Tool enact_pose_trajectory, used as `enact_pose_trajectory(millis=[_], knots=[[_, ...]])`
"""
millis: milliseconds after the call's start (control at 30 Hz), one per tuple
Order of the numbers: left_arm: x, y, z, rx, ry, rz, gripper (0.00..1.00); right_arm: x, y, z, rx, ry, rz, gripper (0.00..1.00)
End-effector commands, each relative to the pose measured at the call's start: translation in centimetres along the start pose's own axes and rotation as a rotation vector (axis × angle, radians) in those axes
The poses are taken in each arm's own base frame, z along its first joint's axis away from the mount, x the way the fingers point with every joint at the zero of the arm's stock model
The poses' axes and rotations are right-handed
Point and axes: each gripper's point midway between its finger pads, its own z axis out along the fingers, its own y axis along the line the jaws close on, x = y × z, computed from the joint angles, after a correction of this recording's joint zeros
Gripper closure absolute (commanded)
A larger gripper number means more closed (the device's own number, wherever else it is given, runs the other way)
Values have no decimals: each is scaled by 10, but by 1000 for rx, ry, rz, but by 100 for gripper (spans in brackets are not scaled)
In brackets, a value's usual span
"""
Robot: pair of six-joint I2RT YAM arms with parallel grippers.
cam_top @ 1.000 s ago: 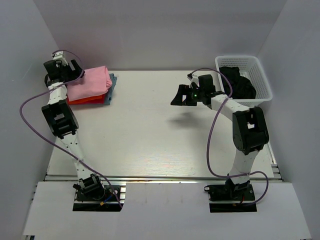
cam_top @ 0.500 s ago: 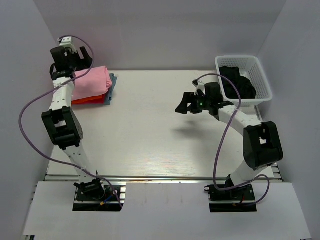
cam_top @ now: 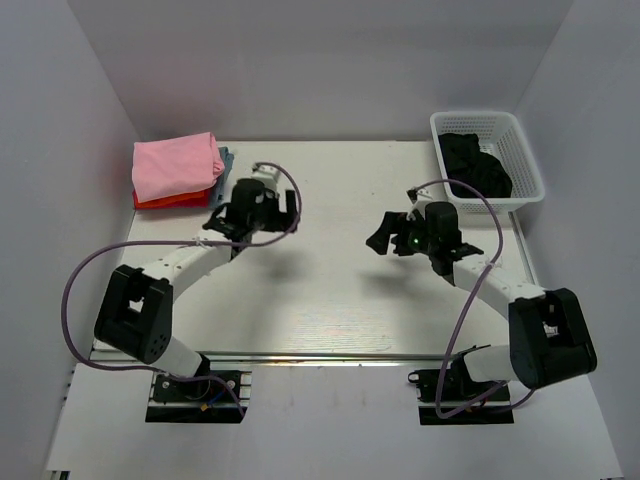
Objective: Fold and stack the t-shirts
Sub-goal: Put the neatly folded tshirt into the corner of the board with the left arm
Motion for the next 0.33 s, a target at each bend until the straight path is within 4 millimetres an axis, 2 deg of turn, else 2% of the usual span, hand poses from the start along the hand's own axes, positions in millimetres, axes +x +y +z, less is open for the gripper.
enact_pose_trajectory(millis=[0, 33, 67, 100, 167, 200, 300], knots=[[10, -16, -22, -41, -19, 26, 0, -10, -10, -9, 63, -112, -4, 10], [17, -25, -26, -16, -18, 49, 0, -7, -12, -10, 71, -115, -2, 10], [11, -29, -31, -11, -50, 63, 0, -13, -10, -14, 66, -147, -11, 10], [11, -36, -42, 15, -76, 80, 0, -1, -16, -15, 83, -133, -3, 10], [6, -38, -49, 4, -122, 81, 0, -2, -14, -20, 75, -161, -11, 10], [11, -35, -51, -14, -126, 84, 0, 2, -16, -22, 80, -161, -12, 10], [14, -45, -58, 12, -143, 104, 0, -1, -4, -30, 24, -213, -53, 10]])
